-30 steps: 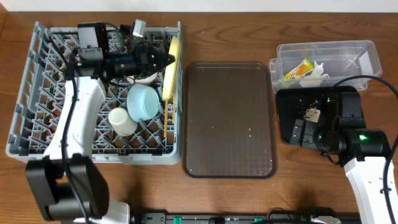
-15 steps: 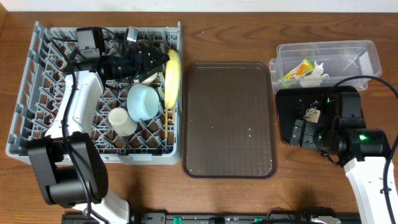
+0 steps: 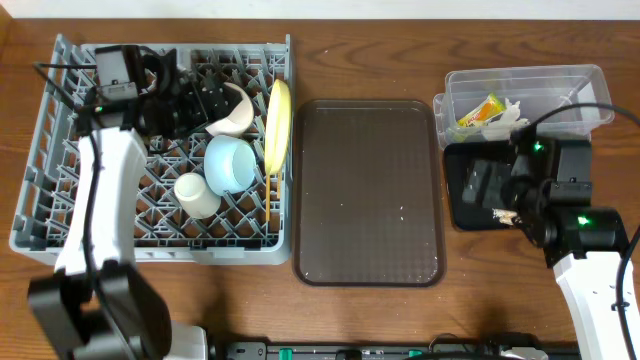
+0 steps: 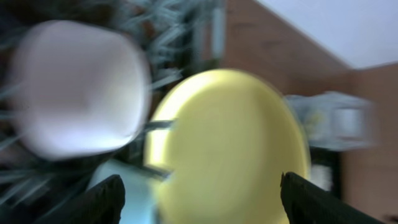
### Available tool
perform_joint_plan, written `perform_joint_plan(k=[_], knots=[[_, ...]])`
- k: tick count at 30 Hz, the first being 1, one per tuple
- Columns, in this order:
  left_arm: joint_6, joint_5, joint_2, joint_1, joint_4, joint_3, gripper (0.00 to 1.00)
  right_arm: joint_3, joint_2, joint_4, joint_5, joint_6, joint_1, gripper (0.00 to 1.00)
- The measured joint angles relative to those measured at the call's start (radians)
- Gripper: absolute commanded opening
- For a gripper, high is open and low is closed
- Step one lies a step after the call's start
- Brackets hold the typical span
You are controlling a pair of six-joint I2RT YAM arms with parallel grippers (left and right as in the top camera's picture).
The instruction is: Sort waste into correct bins and load items into the dishwasher rack
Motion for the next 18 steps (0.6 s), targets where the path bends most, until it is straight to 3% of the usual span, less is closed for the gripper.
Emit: perform_joint_plan(k=[3, 7, 11, 18], knots=[[0.016, -0.197, -0.068, -0.001, -0.129, 0.0, 0.83, 0.002, 0.009, 0.11, -0.023, 0.001, 0.0, 0.99], [0.016, -0.378, -0.096, 0.0, -0.336, 0.0, 0.83, 0.002, 0.052, 0.08, -0.033, -0.009, 0.0, 0.99], [0.017, -0.459, -0.096, 0.0, -0.505, -0.005, 0.83, 0.001, 0.121, -0.069, -0.027, -0.019, 0.0, 0.98], [0.035, -0.502, -0.153, 0.0, -0.568, -0.085, 0.83, 0.0, 0.151, -0.268, 0.046, -0.011, 0.0, 0.96]])
